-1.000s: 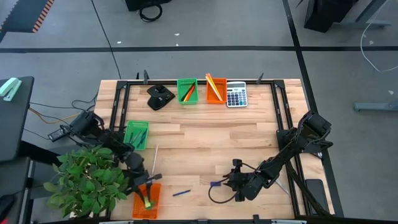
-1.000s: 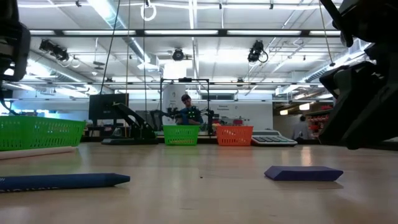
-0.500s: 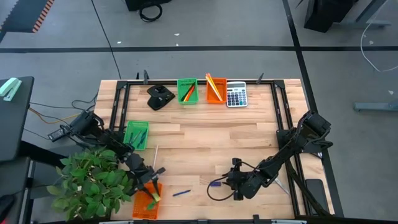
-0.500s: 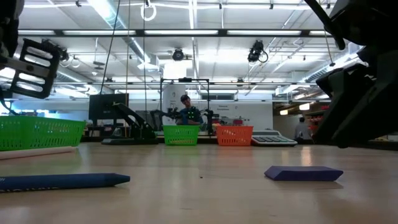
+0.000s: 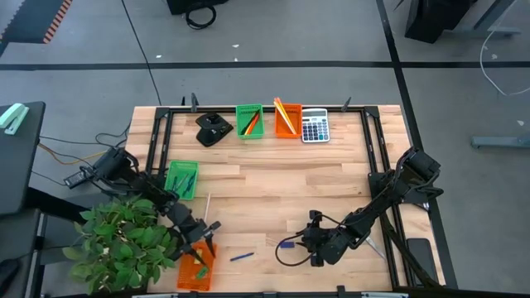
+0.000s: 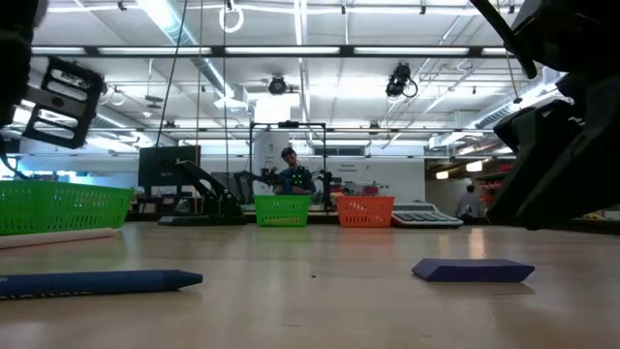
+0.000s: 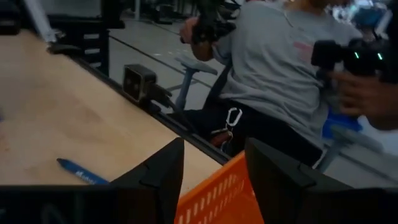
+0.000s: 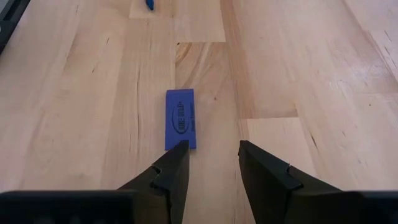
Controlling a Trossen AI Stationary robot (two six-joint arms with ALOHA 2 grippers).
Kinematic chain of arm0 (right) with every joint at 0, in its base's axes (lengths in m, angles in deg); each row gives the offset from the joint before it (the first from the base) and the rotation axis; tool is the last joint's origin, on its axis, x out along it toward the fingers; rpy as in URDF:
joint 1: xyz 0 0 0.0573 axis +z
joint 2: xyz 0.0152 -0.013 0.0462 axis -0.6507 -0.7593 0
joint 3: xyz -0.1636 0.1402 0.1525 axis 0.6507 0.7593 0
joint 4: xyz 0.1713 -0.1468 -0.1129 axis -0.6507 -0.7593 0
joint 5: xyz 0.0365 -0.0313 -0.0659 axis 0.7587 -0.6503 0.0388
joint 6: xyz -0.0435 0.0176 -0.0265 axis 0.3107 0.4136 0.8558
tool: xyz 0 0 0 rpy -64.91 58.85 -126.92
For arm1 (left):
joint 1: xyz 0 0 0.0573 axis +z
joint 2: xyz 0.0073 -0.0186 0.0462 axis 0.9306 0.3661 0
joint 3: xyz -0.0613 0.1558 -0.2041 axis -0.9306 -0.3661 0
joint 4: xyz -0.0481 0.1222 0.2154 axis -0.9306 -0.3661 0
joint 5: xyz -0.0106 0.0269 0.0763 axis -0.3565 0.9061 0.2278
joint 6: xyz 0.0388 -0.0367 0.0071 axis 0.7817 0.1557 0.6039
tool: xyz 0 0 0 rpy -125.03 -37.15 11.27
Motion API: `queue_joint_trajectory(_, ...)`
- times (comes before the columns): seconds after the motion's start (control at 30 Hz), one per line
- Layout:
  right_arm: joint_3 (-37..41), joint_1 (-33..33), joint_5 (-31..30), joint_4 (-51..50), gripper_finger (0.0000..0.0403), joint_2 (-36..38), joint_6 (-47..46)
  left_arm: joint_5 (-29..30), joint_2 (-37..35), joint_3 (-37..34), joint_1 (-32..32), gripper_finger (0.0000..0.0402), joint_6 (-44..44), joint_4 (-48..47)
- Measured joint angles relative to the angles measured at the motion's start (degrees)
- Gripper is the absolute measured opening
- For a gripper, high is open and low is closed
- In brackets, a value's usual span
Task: Sort crayons/erasers/pens/pencils in bins
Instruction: Put the pink pen into the bottom green bin
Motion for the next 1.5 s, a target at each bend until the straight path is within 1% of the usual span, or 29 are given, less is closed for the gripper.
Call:
queue_joint_trajectory(0.1, 0.00, 0.00, 0.00, 0.00, 0.0145, 0.00, 0.02, 0.00, -0.12, 0.00, 1.34, 0.0181, -4.57, -0.14)
queue_joint_trajectory(0.2, 0.00, 0.00, 0.00, 0.00, 0.0145, 0.00, 0.02, -1.88, -0.13, 0.00, 2.86, 0.0175, -7.85, -0.76)
queue_joint_trajectory(0.27, 0.00, -0.01, 0.00, 0.00, 0.0145, 0.00, 0.04, -3.16, -0.13, 0.00, 3.71, 0.0170, -7.88, -1.65)
queue_joint_trajectory(0.37, 0.00, -0.01, 0.00, -0.02, 0.0145, 0.00, 0.07, -3.51, -0.13, 0.00, 5.46, 0.0164, -7.90, -1.92)
queue_joint_trajectory(0.5, -0.02, -0.01, 0.00, -0.02, 0.0145, 0.00, 0.26, -3.23, -0.14, 0.00, 9.86, 0.0156, -12.24, -3.67)
queue_joint_trajectory(0.6, -0.02, -0.02, 0.00, -0.03, 0.0145, 0.00, 0.28, -5.06, -0.15, 0.00, 13.45, 0.0150, -15.30, -5.92)
queue_joint_trajectory(0.67, -0.02, -0.02, 0.00, -0.07, 0.0145, 0.00, 0.28, -6.58, -0.15, 0.00, 15.44, 0.0146, -15.40, -6.20)
queue_joint_trajectory(0.83, -0.02, -0.02, 0.00, -0.55, 0.0145, 0.00, 0.31, -6.92, -0.15, 1.16, 20.39, 0.0131, -15.26, -6.43)
queue_joint_trajectory(0.87, -0.02, -0.01, 0.00, -0.61, 0.0145, 0.00, 0.33, -6.92, -0.15, 1.90, 21.46, 0.0128, -15.24, -7.73)
queue_joint_trajectory(0.93, -0.02, -0.02, 0.00, -0.66, 0.0145, 0.00, 0.33, -6.92, -0.15, 4.21, 23.61, 0.0122, -14.89, -13.27)
queue_joint_trajectory(1.0, -0.02, -0.01, 0.00, -0.91, 0.0145, 0.00, 0.33, -6.69, -0.15, 7.50, 25.47, 0.0115, -13.43, -21.03)
queue_joint_trajectory(1.07, -0.02, -0.02, 0.00, -1.09, 0.0145, 0.00, 0.33, -5.68, -0.15, 11.87, 27.10, 0.0110, -11.64, -32.06)
queue_joint_trajectory(1.13, -0.02, 0.00, 0.00, -1.09, 0.0145, 0.00, 0.33, -4.14, -0.15, 16.71, 28.74, 0.0104, -10.24, -45.07)
queue_joint_trajectory(1.23, -0.02, 0.10, 0.00, -1.11, 0.0145, 0.00, 0.33, -0.05, -0.15, 24.03, 31.44, 0.0092, -6.45, -62.18)
queue_joint_trajectory(1.3, -0.02, 0.11, 0.26, -1.11, 0.0145, 0.00, 0.27, 4.11, -0.15, 27.36, 32.90, 0.0084, -4.64, -69.93)
queue_joint_trajectory(1.33, -0.02, 0.11, 0.55, -1.11, 0.0145, 0.00, 0.15, 6.02, -0.15, 28.42, 33.60, 0.0080, -4.34, -72.27)
queue_joint_trajectory(1.4, -0.02, 0.11, 0.98, -1.11, 0.0145, 0.00, 0.00, 8.14, -0.15, 29.38, 34.74, 0.0073, -4.16, -72.91)
queue_joint_trajectory(1.5, -0.02, 0.24, 1.09, -1.12, 0.0145, 0.00, -0.04, 7.79, -0.15, 28.76, 35.24, 0.0068, -4.24, -73.45)
